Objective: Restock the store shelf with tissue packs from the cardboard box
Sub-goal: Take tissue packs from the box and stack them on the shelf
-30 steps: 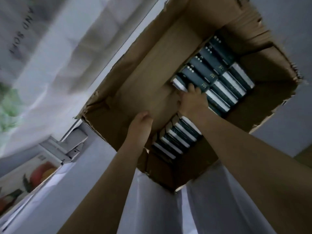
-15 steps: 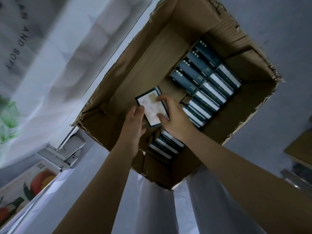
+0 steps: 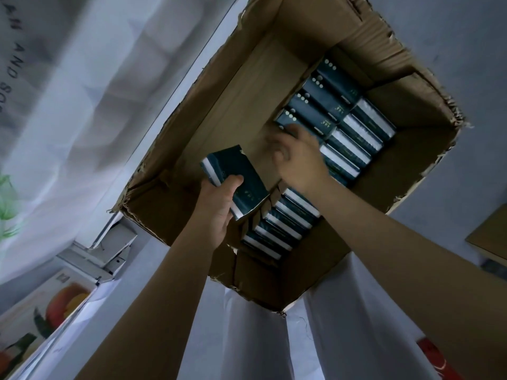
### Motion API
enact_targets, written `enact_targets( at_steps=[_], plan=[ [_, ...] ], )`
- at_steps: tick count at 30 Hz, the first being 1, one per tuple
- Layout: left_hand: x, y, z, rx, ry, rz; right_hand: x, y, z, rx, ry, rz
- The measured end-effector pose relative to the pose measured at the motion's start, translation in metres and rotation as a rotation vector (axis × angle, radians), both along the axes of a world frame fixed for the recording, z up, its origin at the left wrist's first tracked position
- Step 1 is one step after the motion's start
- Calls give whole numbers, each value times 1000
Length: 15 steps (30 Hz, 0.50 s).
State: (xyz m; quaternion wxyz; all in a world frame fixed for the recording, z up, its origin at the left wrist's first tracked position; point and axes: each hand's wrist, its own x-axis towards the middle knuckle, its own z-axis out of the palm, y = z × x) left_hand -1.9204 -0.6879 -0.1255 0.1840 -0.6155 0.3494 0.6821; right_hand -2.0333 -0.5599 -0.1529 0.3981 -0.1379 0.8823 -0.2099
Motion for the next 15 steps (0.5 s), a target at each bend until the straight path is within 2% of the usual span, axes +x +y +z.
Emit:
enact_targets(
  at_steps=[3, 5, 8, 11, 13, 15],
  plan=[
    [3, 1, -7, -22, -32, -10, -15, 10, -20, 275, -9, 168],
    [5, 0, -8, -13, -39, 3, -18, 15, -30, 356, 8, 216],
    [9, -1, -8, -1, -50, 21, -20, 16, -38, 355, 51, 205],
    [13, -2, -2, 11, -12, 25, -18, 15, -38, 396, 90, 319],
    [15, -4, 7, 7, -6, -10, -15, 16, -32, 309, 144, 303],
    [15, -5, 21, -7, -22, -29, -8, 15, -15, 100, 149, 133]
  ],
)
